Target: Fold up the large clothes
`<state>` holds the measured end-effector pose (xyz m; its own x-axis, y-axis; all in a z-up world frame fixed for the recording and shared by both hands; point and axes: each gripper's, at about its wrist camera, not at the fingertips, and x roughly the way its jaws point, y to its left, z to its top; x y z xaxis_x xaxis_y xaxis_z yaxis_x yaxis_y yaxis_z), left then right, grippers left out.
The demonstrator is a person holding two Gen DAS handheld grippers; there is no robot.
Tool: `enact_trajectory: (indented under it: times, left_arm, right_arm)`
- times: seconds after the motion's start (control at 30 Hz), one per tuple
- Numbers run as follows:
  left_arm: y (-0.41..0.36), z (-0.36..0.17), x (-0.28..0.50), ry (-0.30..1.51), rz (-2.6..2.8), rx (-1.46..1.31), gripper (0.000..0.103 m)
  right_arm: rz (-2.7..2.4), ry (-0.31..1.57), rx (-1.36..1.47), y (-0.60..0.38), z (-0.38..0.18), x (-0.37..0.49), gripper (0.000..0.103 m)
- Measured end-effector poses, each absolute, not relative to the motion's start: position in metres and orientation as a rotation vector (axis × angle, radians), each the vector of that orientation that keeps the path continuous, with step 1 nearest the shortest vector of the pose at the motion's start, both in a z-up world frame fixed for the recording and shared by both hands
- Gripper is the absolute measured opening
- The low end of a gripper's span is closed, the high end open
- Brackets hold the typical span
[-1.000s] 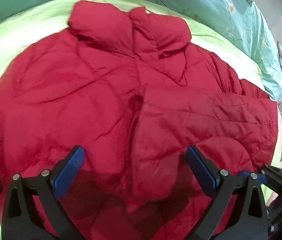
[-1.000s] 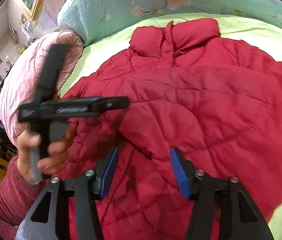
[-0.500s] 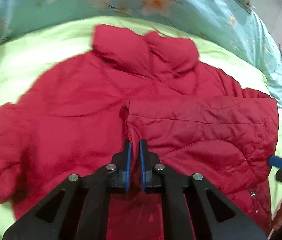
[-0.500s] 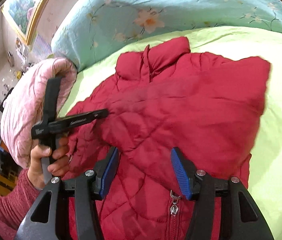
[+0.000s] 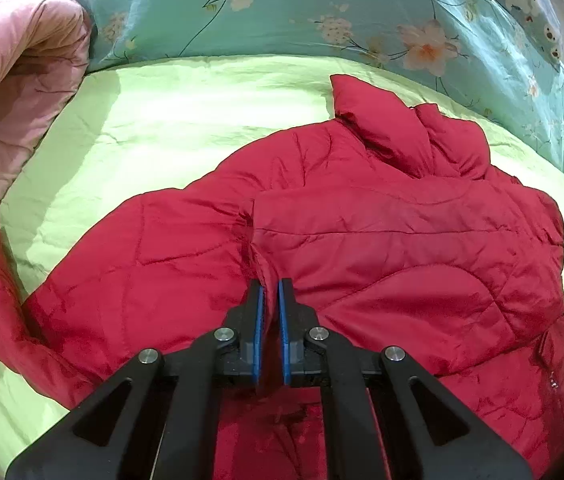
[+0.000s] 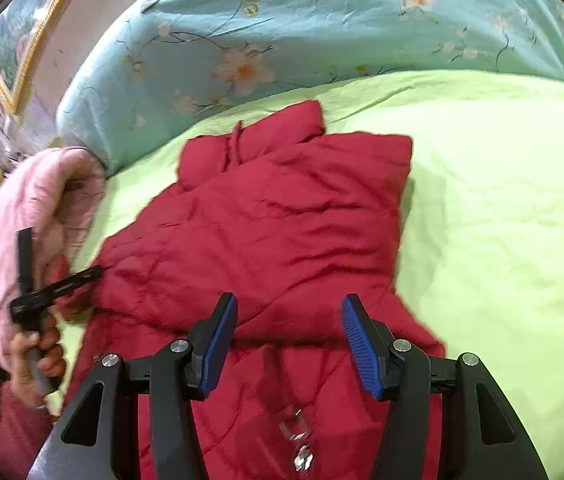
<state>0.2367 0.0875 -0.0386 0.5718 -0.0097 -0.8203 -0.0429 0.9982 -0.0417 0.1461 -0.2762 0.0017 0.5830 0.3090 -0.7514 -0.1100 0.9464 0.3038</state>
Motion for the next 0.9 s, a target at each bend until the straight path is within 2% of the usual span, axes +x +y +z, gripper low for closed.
enact_trajectory:
  times: [0.27, 0.43, 0.63, 0.9]
  left_arm:
    - [0.091, -0.042, 0.227, 0.977, 0.001, -0.073, 0.005]
    - [0.09, -0.048, 0.233, 0.99, 0.014, -0.054, 0.006]
    - [0.078, -0.068, 0.241, 1.003, 0.043, 0.009, 0.006]
    - [0.072, -0.067, 0.24, 1.0, 0.072, 0.059, 0.006]
  right_arm:
    - [0.181, 0.887, 0.039, -0.245, 0.001, 0.193, 0.053]
    - [0.072, 0.942, -0.125, -0.232, -0.035, 0.23, 0.053]
    - [0.057, 1.033, -0.051, -0.244, -0.07, 0.255, 0.055]
    - [0.032, 0.999, -0.022, -0.245, -0.049, 0.239, 0.054]
